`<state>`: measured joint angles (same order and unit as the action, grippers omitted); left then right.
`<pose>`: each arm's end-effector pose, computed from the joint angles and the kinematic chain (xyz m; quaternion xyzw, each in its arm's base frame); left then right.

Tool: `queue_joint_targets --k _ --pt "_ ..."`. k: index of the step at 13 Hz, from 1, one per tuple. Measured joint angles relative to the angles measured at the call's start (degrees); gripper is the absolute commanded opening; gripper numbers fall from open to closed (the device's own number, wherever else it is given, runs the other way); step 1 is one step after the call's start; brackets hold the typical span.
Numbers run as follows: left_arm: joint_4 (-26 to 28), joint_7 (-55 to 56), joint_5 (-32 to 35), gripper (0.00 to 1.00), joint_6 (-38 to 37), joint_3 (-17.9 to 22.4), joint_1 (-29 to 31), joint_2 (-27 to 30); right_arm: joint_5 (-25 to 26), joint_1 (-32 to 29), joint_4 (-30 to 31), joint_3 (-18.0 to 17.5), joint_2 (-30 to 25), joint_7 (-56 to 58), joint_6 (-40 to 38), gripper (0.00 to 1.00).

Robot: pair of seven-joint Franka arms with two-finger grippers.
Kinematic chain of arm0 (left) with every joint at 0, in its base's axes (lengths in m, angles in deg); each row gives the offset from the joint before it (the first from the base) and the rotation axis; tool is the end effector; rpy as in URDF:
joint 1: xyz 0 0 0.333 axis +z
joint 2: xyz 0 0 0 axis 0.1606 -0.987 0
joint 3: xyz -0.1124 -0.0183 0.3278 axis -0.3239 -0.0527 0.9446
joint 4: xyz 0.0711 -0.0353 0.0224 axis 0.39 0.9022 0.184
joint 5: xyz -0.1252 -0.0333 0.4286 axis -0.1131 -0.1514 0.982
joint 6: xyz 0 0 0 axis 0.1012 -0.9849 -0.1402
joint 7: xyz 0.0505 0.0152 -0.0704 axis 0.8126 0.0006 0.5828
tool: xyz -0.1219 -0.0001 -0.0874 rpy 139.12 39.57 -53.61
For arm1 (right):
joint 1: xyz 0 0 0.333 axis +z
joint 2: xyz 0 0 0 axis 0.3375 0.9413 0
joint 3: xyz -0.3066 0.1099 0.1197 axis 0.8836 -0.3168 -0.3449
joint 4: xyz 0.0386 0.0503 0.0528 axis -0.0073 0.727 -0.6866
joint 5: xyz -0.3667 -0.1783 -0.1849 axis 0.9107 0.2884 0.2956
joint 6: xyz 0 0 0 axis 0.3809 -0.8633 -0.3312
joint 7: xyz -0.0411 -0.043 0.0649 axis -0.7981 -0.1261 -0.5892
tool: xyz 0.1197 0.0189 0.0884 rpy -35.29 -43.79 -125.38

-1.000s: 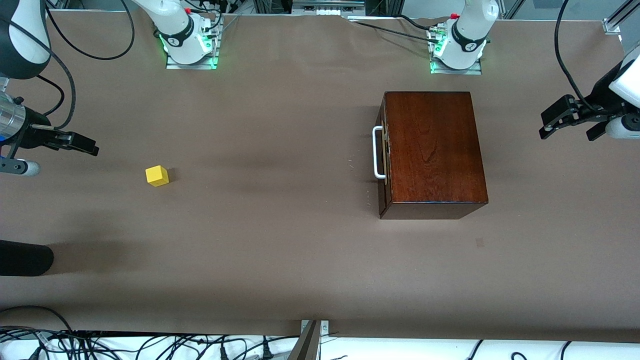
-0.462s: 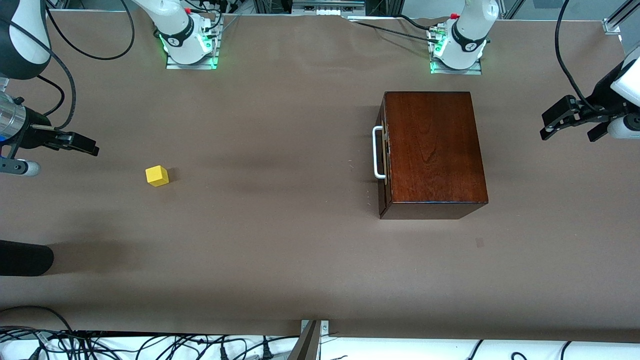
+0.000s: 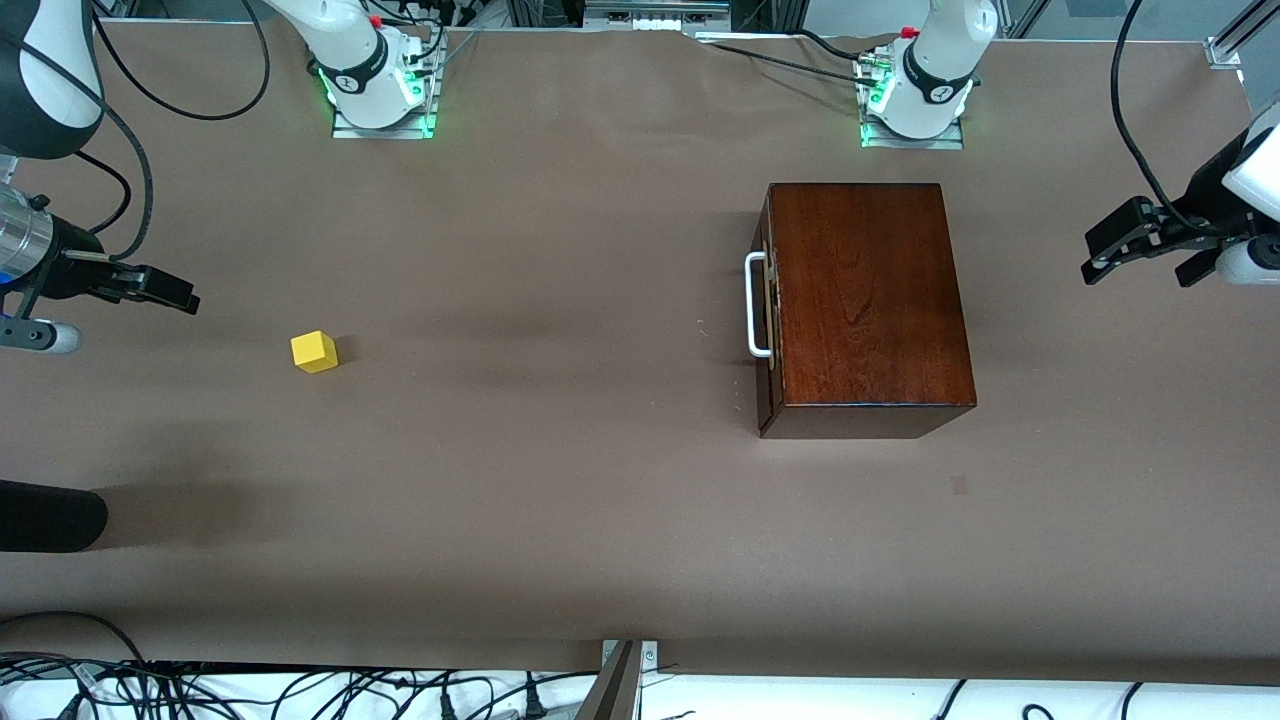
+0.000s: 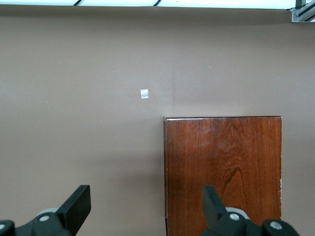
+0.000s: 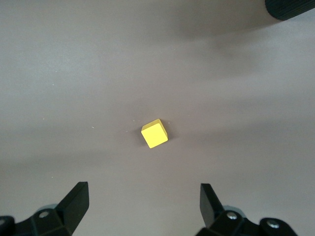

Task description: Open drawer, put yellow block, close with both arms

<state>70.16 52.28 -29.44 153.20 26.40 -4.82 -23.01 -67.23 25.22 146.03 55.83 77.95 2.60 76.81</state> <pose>0.6397 -0.0352 0.6325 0.9992 0.0062 0.0377 0.0112 0.6530 -0.0309 0.4997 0.9969 -0.0674 -0.0397 0.0027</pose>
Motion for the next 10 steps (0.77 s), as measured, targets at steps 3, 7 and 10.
queue_joint_targets --k 3,7,10 --pt "0.00 -0.14 0.00 1.00 1.99 0.05 0.00 -0.21 -0.01 0.02 0.00 -0.05 0.92 0.01 0.07 1.00" --pt "0.04 -0.40 0.00 1.00 2.66 -0.28 -0.09 -1.54 -0.04 0.03 0.05 -0.06 1.45 0.02 0.14 1.00" --pt "0.03 -0.40 0.47 1.00 2.69 -0.71 -0.16 -1.81 -0.04 0.03 0.37 -0.06 1.51 0.02 0.14 1.00"
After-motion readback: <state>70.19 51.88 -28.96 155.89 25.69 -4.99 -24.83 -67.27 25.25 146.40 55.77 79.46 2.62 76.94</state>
